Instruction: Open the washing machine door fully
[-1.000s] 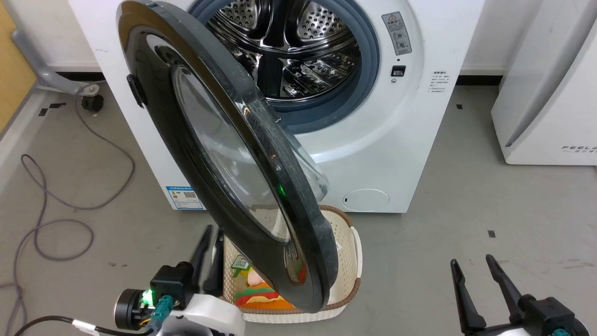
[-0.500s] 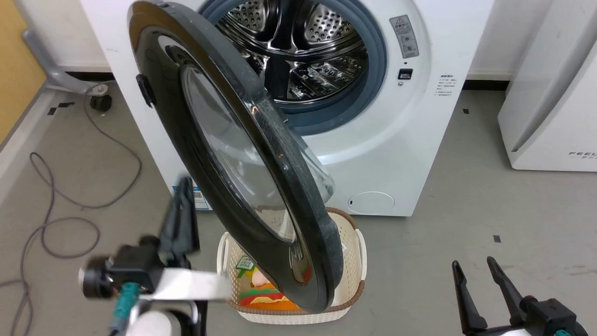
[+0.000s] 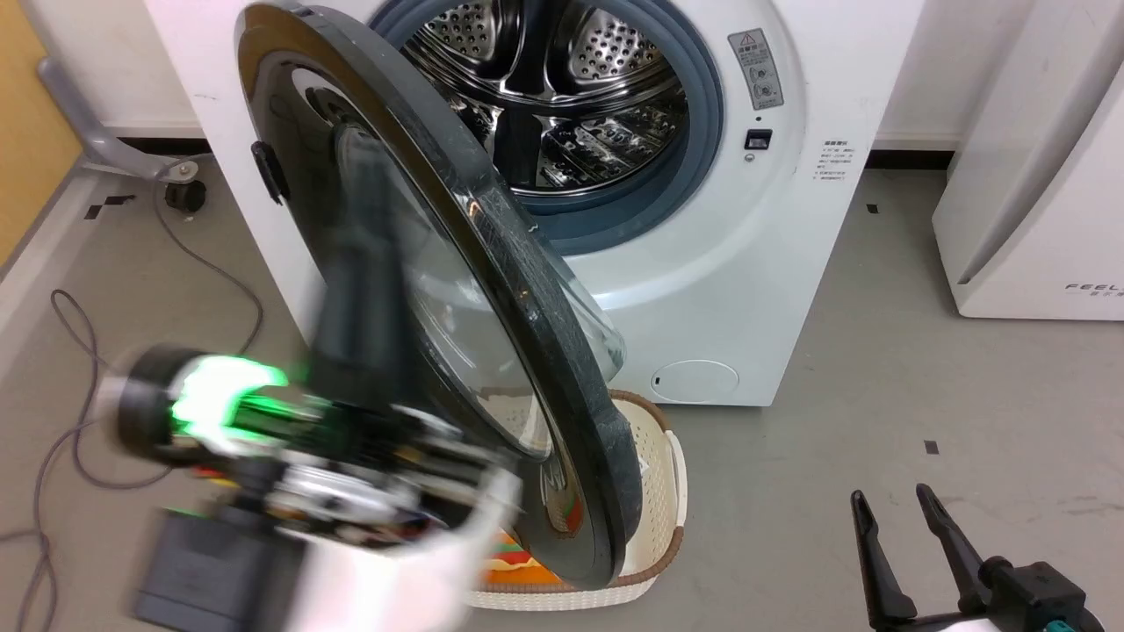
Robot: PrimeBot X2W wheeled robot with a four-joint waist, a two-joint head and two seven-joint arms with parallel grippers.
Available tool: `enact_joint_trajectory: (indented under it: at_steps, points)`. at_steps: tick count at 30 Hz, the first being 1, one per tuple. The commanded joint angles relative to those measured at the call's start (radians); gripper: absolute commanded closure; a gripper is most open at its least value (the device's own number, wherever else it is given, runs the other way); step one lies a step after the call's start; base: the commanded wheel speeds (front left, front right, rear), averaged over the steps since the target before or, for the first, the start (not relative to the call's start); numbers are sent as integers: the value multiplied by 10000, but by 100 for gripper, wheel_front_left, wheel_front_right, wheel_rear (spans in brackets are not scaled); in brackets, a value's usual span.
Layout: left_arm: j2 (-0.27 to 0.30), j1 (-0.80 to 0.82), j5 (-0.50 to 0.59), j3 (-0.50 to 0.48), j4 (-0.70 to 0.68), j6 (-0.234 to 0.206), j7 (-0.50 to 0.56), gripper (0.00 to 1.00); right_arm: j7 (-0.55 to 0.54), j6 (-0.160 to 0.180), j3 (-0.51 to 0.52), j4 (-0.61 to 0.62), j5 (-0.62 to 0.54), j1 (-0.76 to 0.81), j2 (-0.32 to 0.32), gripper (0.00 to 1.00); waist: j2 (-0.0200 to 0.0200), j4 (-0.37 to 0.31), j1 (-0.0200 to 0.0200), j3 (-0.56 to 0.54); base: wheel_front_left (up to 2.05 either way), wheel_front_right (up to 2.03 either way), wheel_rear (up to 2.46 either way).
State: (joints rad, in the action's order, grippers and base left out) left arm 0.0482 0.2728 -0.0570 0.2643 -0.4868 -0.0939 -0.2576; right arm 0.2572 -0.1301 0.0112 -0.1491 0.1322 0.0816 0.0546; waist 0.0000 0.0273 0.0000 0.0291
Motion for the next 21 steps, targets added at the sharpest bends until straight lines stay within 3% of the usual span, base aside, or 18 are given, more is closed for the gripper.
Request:
enact_joint_trajectory:
  at_steps: [1, 13, 21]
  points:
    - [20, 104, 1, 307, -25, 27, -42, 100, 44, -6, -13, -21, 43, -95, -43, 0, 0, -30, 0, 3, 0, 0, 0]
    - [21, -678, -782, 4041, 1544, 1326, 20, 100, 45, -6, 53, -141, 127, 4, -43, 0, 0, -24, 0, -15, 0, 0, 0]
    - [325, -1364, -1653, 5432, 3512, 1936, 1299, 100, 45, -6, 33, -199, 124, 36, -43, 0, 0, 21, 0, -18, 0, 0, 0]
